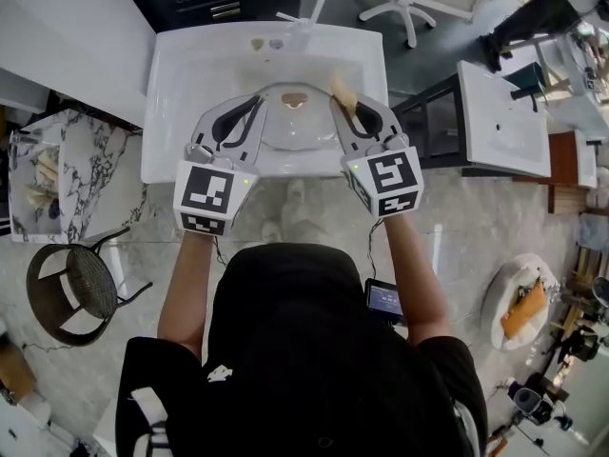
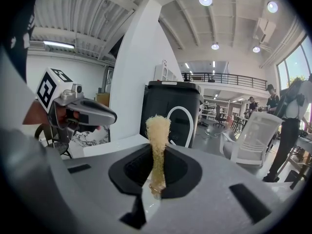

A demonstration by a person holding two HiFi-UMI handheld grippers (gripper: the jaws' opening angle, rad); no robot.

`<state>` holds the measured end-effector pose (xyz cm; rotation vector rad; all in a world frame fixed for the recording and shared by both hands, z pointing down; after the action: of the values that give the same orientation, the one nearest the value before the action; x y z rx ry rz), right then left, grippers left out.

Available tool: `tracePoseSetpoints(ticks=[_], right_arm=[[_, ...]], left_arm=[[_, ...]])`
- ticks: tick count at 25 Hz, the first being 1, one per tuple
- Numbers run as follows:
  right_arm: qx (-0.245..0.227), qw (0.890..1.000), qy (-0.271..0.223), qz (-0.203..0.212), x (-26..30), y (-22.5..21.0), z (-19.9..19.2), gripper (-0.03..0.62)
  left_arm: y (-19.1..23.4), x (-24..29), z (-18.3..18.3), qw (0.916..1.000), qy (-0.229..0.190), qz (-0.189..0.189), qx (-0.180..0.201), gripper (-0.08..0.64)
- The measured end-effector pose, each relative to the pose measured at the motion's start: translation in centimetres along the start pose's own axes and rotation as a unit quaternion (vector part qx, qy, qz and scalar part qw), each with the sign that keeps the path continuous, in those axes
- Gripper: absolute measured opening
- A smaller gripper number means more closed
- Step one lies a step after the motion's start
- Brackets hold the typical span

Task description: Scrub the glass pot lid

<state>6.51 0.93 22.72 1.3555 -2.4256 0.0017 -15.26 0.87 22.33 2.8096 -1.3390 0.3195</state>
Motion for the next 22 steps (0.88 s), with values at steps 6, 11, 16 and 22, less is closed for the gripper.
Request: tracePoseSetpoints(ticks=[6, 11, 16, 22], right_arm=[[0.013, 1.000, 0.017, 0.016, 2.6, -2.7, -1.4, 0.015], [0.017, 0.999, 0.033, 0.033, 4.5, -4.1, -2.6, 0.015], [0.019, 0.998, 0.048, 0.048, 6.1, -5.3, -3.7, 0.017], [0.024, 0.995, 0.069, 0.067, 7.3, -6.0, -5.6, 0.016]], left_arm=[[0.8, 3.1, -0.8, 0.9998, 0.021, 0.003, -0.006, 0.014], [1.2, 5.3, -1.9, 0.9991, 0.040, 0.001, -0.016, 0.014], [1.5, 7.0, -3.3, 0.9979, 0.061, -0.002, -0.024, 0.014], [1.2, 8.5, -5.7, 0.9951, 0.089, -0.013, -0.041, 0.014]])
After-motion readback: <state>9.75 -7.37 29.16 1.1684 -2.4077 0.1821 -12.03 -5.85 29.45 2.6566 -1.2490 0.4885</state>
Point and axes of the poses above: the fingertips, and each gripper's own axes: x forward along the fingers, y to its left, z out of its top, the point moved 10 cm from there along -x, backward along the fingers, and after that the axes turned 1 degree about -y, right-handed, at the moved point
